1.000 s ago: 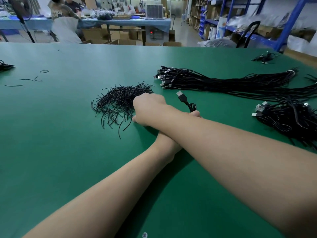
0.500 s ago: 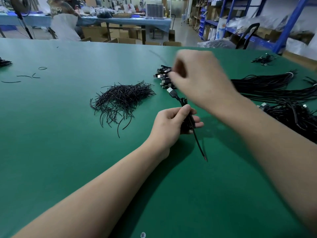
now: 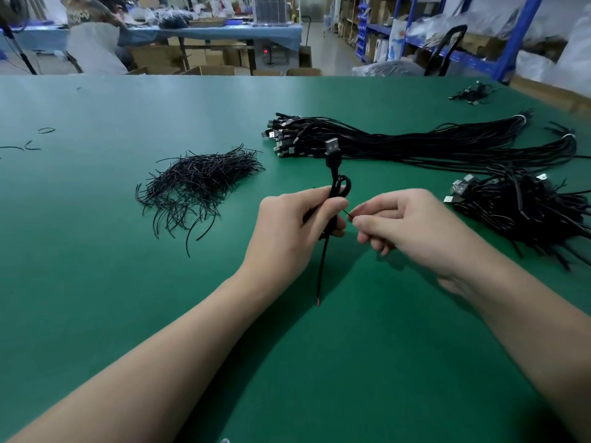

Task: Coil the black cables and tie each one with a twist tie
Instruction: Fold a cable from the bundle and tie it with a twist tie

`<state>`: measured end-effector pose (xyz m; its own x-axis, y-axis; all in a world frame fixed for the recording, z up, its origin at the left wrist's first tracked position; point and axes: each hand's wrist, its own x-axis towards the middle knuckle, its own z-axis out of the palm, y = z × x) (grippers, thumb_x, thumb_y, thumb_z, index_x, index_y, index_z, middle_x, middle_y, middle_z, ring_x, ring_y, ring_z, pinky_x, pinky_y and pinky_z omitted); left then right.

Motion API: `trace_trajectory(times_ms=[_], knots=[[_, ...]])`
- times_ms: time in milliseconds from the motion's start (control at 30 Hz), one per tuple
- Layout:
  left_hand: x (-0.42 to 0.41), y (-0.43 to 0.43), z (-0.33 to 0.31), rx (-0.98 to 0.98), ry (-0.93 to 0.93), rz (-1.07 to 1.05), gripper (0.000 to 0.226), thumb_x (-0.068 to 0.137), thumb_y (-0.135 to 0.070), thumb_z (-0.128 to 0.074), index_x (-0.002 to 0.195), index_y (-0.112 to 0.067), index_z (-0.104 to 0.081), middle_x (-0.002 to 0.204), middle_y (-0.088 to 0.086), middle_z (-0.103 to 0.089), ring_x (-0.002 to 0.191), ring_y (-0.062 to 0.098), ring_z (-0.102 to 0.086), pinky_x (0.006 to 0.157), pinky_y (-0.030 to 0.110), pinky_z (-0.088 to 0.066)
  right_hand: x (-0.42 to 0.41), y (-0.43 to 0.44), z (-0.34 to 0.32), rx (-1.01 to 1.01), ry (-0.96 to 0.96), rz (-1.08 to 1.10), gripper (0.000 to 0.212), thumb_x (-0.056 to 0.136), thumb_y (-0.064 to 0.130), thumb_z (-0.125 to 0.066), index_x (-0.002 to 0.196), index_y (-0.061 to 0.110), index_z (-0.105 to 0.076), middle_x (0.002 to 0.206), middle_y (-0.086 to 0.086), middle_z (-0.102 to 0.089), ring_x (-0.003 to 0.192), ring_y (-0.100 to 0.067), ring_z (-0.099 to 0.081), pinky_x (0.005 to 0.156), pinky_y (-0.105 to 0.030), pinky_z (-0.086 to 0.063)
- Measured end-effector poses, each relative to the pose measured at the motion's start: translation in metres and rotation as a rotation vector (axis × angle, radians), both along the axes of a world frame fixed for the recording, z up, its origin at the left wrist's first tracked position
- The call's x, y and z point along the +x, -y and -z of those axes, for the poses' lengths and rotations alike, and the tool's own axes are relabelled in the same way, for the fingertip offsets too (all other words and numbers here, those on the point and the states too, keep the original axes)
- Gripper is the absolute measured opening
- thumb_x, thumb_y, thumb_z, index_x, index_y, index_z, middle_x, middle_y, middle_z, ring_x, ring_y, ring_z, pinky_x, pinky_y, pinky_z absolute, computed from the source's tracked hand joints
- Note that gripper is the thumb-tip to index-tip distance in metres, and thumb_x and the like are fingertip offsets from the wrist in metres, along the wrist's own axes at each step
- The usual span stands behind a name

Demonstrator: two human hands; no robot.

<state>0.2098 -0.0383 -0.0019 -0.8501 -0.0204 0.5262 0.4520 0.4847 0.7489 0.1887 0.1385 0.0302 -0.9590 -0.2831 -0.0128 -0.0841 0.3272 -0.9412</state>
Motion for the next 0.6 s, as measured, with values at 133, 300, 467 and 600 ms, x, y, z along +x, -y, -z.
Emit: trace_trajectory(times_ms=[133,300,467,600], knots=[[0.0,0.0,0.003,-0.114,0.038,0.026,0.023,0.101,-0.028,-0.062,0.085,-0.016,-0.074,0.071,-0.01,-0.074,0.069,0.001,-0.072,0.073,0.022,-0.057,0.0,-0.002,-0.001,-0.01,0.014,-0.011,0.006,0.091,0.009,-0.069,0.089,0.01,-0.075,0.062,-0.001,-0.069,0.05,-0.006,-0.052,0.049,-0.019,-0.043],[0.0,0.0,0.002,-0.14,0.102,0.011,0.028,0.101,-0.028,-0.061,0.079,-0.015,-0.073,0.071,-0.013,-0.074,0.067,0.0,-0.069,0.07,0.017,-0.053,-0.003,-0.01,-0.001,-0.058,0.069,-0.046,0.008,0.09,0.009,-0.072,0.085,0.01,-0.078,0.062,-0.002,-0.067,0.051,-0.007,-0.051,0.048,-0.017,-0.044],[0.002,0.0,-0.002,-0.105,0.118,0.052,0.025,0.101,-0.025,-0.062,0.082,-0.012,-0.073,0.072,-0.009,-0.076,0.069,0.002,-0.072,0.074,0.024,-0.057,-0.004,-0.014,0.001,-0.206,0.226,-0.107,0.007,0.09,0.008,-0.071,0.087,0.009,-0.077,0.068,-0.007,-0.069,0.051,-0.008,-0.055,0.05,-0.017,-0.048],[0.005,-0.002,-0.005,-0.182,0.049,0.064,0.027,0.1,-0.019,-0.063,0.074,-0.013,-0.065,0.058,-0.027,-0.063,0.057,-0.014,-0.058,0.058,0.002,-0.039,-0.003,-0.014,0.005,-0.272,0.299,-0.131,0.007,0.091,0.005,-0.068,0.095,0.003,-0.074,0.07,-0.007,-0.069,0.053,-0.008,-0.056,0.05,-0.017,-0.048]])
